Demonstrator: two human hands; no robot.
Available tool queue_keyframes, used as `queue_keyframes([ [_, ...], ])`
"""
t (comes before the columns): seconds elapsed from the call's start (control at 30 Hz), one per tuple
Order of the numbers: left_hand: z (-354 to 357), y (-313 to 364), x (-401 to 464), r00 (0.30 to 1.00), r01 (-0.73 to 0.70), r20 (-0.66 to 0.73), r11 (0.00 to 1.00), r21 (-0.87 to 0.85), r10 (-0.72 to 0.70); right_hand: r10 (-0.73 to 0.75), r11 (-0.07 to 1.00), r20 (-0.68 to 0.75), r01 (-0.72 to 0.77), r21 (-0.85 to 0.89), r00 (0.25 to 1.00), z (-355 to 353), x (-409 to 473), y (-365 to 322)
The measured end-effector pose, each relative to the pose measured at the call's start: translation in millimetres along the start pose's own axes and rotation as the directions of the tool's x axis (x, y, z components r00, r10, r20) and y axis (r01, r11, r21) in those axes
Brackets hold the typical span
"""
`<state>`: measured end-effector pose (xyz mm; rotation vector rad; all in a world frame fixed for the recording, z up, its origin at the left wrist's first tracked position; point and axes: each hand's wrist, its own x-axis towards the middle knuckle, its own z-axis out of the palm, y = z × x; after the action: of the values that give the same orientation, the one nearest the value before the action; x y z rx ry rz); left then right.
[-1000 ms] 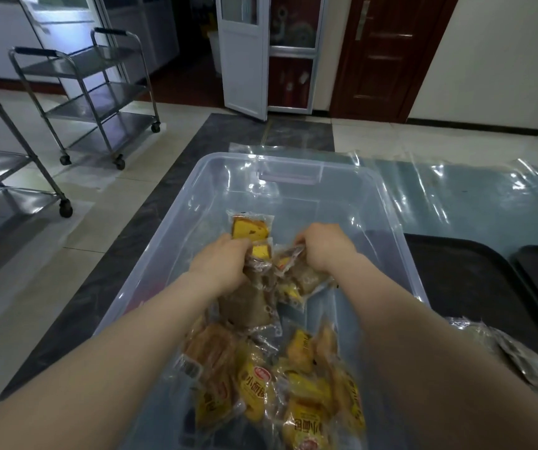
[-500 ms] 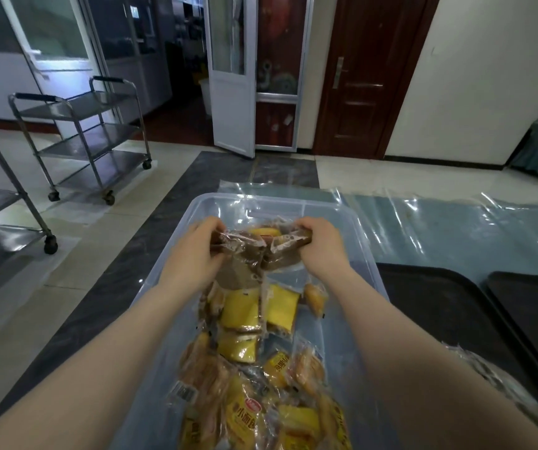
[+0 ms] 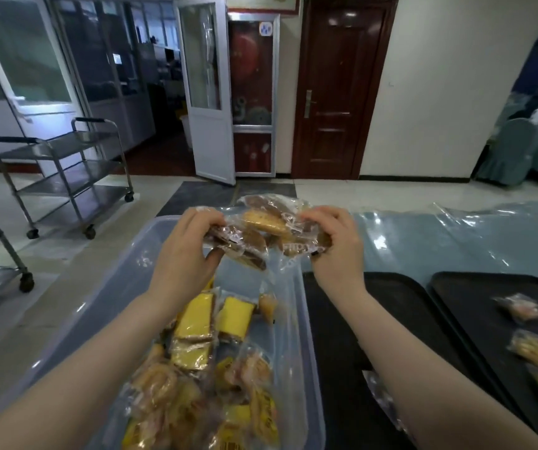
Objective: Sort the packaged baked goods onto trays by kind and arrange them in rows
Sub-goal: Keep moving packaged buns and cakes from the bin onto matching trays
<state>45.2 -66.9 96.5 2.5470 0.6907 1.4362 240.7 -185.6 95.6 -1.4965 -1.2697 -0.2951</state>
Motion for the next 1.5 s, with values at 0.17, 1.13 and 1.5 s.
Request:
queue_keyframes([
  [0.17,51.0,75.6,13.3,0.997,-0.068,0.042,0.998,-0.007,0.068,-0.016,0.999,-0.003,0.016,-0.041,1.0,-83.9,-5.1,42.4],
  [1.13,243.6,199.5,-75.6,0.444,0.82,0.672,0.571,-0.038,-0.593,0.755,0.487,0.371,-0.841,0.236,0.541,-268.6,-72.4,269.4],
  [1.5,256.0,241.0,-53.3,0.714,0.636,0.583,0.707,-0.308,-0.388,0.541,0.606,0.684,-0.791,0.086,0.489,-254.6,-80.7,238.7],
])
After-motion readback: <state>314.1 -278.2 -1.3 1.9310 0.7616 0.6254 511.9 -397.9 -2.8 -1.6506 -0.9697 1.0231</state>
